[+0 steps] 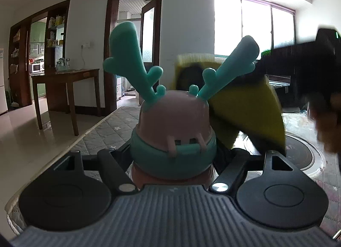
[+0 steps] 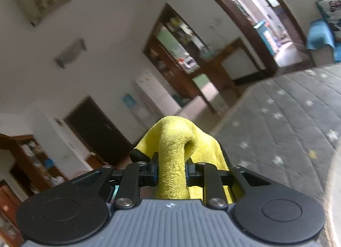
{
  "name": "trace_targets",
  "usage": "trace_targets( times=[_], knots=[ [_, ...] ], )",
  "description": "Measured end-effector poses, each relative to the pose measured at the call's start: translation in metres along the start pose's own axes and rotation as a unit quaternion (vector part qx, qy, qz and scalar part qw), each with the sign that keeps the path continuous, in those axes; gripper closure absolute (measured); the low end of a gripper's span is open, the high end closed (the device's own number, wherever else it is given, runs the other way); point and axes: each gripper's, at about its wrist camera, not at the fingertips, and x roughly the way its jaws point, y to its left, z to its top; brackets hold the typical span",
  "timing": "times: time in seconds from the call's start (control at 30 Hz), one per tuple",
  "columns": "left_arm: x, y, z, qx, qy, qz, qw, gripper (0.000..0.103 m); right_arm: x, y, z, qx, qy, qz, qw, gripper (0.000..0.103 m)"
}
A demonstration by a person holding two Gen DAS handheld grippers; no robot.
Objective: Clean container
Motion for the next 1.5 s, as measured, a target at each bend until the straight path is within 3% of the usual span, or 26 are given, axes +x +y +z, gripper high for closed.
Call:
trace_targets(
  times=[0.17,0.37,0.57,0.73,1.07,1.27,1.5],
  knots=[
    [0.003,0.002,-0.002,0.003,-0.002,-0.005,1.0000,0.029,0.008,0.015,0.018,-0.008,0.018,0.075,0.997,0.082],
    [0.006,0.005,-0.004,0.004,-0.005,-0.011,0.9999,0.029,0.032,0.017,0.015,-0.026,0.071,0.085,0.994,0.082],
    [0.007,0.007,-0.006,0.004,-0.006,-0.012,0.9999,0.029,0.029,0.022,0.002,-0.046,0.089,0.075,0.992,0.082],
    [0.008,0.007,-0.006,0.002,-0.006,-0.010,0.9999,0.029,0.024,0.043,-0.008,-0.097,0.081,0.023,0.992,0.082],
    [0.007,0.009,-0.006,0.001,-0.007,-0.008,0.9999,0.029,0.018,0.023,-0.024,-0.057,0.071,-0.037,0.995,0.082],
    [0.008,0.009,-0.005,0.002,-0.006,-0.007,1.0000,0.029,0.007,0.018,-0.028,-0.058,0.068,-0.045,0.995,0.082],
    [0.007,0.005,-0.004,0.003,-0.003,-0.002,1.0000,0.029,-0.014,0.035,-0.027,-0.090,0.054,-0.018,0.994,0.082]
  ],
)
